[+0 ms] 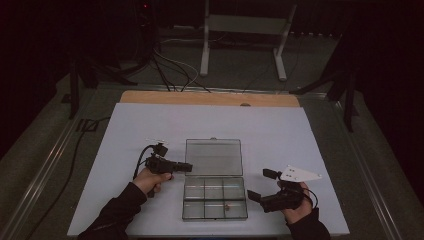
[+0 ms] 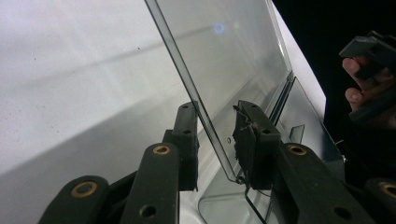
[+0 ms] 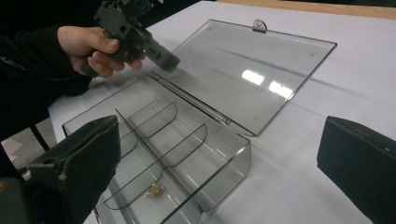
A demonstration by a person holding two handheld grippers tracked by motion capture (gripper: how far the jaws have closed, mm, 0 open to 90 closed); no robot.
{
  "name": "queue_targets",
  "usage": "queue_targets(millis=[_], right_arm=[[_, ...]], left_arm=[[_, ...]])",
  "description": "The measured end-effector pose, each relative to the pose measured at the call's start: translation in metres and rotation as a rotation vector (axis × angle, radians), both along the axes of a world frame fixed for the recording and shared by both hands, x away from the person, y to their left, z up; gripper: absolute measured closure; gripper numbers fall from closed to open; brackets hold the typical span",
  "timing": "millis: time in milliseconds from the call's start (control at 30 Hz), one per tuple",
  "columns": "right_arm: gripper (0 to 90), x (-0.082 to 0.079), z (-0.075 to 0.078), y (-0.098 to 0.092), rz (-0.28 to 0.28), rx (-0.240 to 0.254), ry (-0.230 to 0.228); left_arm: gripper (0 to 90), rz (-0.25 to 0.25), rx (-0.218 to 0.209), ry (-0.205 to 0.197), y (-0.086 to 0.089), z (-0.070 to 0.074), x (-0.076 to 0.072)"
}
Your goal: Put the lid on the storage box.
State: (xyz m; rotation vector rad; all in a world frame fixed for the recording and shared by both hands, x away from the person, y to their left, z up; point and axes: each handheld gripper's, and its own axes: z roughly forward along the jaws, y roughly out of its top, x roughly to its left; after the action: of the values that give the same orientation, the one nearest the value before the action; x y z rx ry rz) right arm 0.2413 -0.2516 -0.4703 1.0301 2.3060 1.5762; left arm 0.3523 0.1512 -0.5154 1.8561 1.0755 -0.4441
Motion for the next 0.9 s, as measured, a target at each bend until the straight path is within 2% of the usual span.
queue_targets(millis=[467, 500, 600, 767, 900], right_arm=[[0.0, -0.0002, 0.0001, 0.0, 0.0, -0.001, 0.0], [0.0, -0.0003, 0.0001, 0.0, -0.001, -0.002, -0.001], [0.0, -0.0004, 0.0, 0.0002, 0.0, -0.002, 0.0], [0.0, -0.0003, 0.0, 0.0001, 0.0, -0.002, 0.001], [0.0, -0.0004, 0.0, 0.0001, 0.001, -0.002, 0.0]], left_arm=[[78.7, -0.012, -0.01, -0.047, 0.002, 0.0036, -0.0022], [78.7, -0.02, -0.01, -0.065, 0.0026, 0.0045, -0.0026], [80.0, -0.024, -0.011, -0.085, 0.0028, 0.0053, -0.0039], [82.0, -0.037, -0.027, -0.107, 0.0045, 0.0058, -0.0047], [83.1, -0.044, -0.024, -0.133, 0.0048, 0.0072, -0.0062]])
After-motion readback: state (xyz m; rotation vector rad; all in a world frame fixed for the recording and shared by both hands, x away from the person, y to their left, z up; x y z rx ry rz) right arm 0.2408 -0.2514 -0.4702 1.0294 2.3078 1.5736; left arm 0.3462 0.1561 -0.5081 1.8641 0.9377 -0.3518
